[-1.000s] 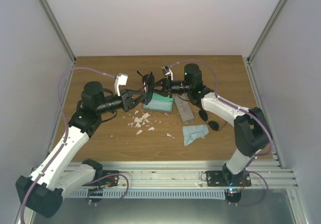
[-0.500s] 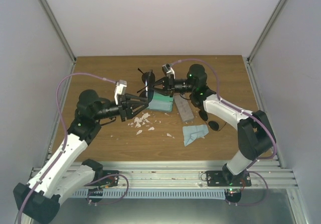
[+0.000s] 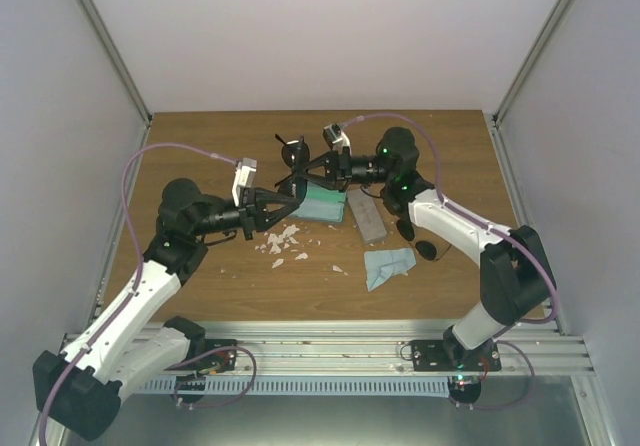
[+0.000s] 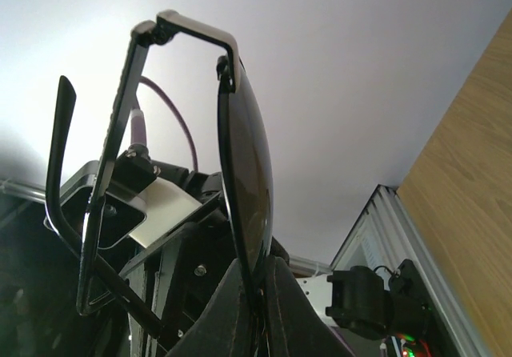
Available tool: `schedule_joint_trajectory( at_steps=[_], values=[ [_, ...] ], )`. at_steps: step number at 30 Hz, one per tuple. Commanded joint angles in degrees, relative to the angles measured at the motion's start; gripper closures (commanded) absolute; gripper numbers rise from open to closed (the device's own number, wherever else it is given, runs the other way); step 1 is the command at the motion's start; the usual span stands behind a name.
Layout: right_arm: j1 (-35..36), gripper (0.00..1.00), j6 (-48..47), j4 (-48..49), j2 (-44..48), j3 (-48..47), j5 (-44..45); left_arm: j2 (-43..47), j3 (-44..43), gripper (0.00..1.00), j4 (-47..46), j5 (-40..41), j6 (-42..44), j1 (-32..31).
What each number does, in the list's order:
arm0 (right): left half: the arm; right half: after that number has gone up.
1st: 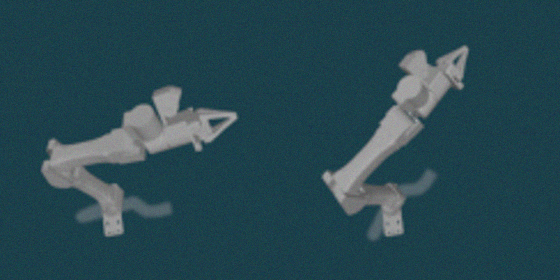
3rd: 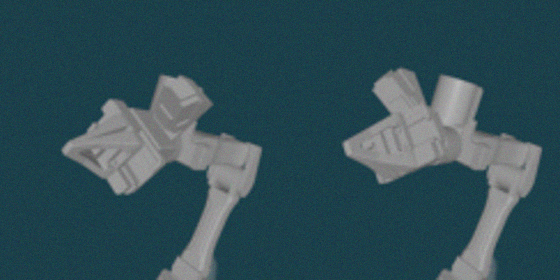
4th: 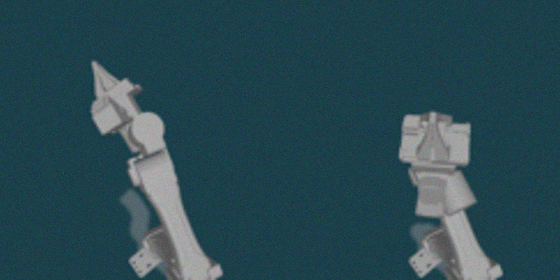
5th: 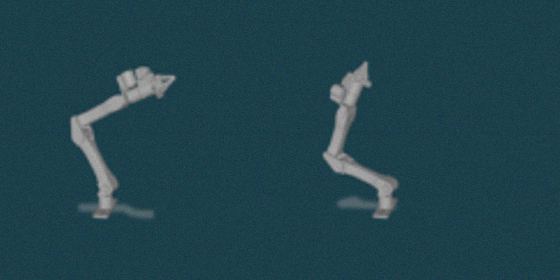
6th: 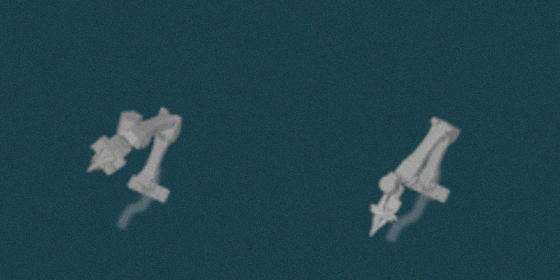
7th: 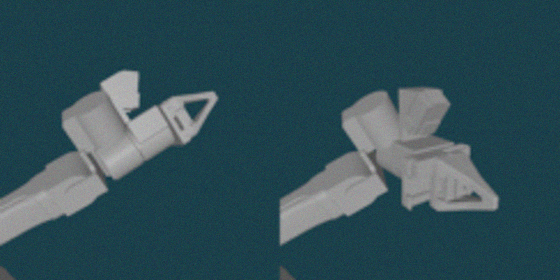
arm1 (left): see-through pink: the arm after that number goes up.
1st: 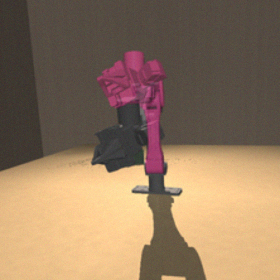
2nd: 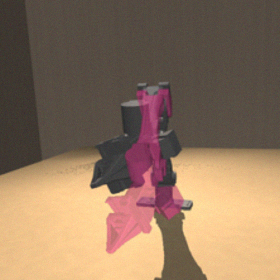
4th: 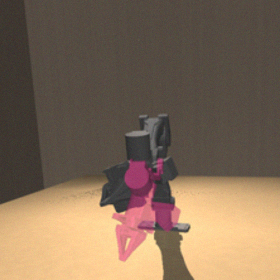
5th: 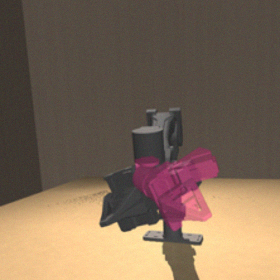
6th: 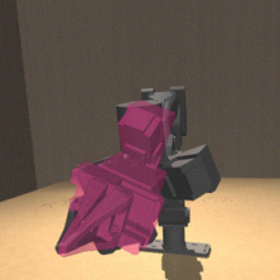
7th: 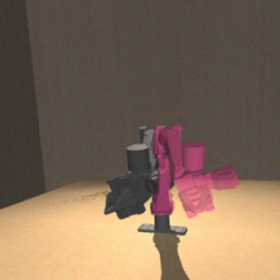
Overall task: Organize the sunglasses
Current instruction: Fold the sunglasses.
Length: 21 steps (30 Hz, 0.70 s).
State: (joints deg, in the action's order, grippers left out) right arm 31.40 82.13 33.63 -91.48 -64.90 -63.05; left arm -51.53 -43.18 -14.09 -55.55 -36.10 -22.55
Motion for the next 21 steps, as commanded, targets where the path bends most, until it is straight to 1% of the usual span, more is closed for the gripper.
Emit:
schedule_joint_trajectory(
  at_steps=[1, 4, 9, 14, 18, 21],
  values=[
    [0.98, 1.0, -1.49, -0.21, 1.66, -0.97, -0.69, -1.17, -2.0, 0.95, -5.59, -1.54, -0.67, -0.96],
    [1.29, 0.99, -2.37, -1.1, 1.65, -1.37, -0.86, -2.06, -2.55, 1.0, -2.67, 1.73, 0.16, -1.1],
    [1.39, 0.99, -3.68, -1.61, 2.2, -1.41, -0.86, -2.15, -2.71, 1.0, 2.46, 10.51, -0.86, -1.05],
    [1.55, 1.0, -6.83, -2.73, 2.99, -1.66, -2.11, -4.15, -3.79, 1.0, 5.25, 12.37, -3.0, -0.84],
    [1.56, 1.0, -11.56, -7.51, 4.11, -2.17, -1.86, -5.49, -5.42, 1.0, 7.36, 13.19, -3.18, -0.53],
    [0.71, 0.99, -17.33, -15.03, 5.28, -3.52, 1.67, -4.21, -5.41, 1.0, 10.26, 15.67, -1.32, 0.39]
  ],
)
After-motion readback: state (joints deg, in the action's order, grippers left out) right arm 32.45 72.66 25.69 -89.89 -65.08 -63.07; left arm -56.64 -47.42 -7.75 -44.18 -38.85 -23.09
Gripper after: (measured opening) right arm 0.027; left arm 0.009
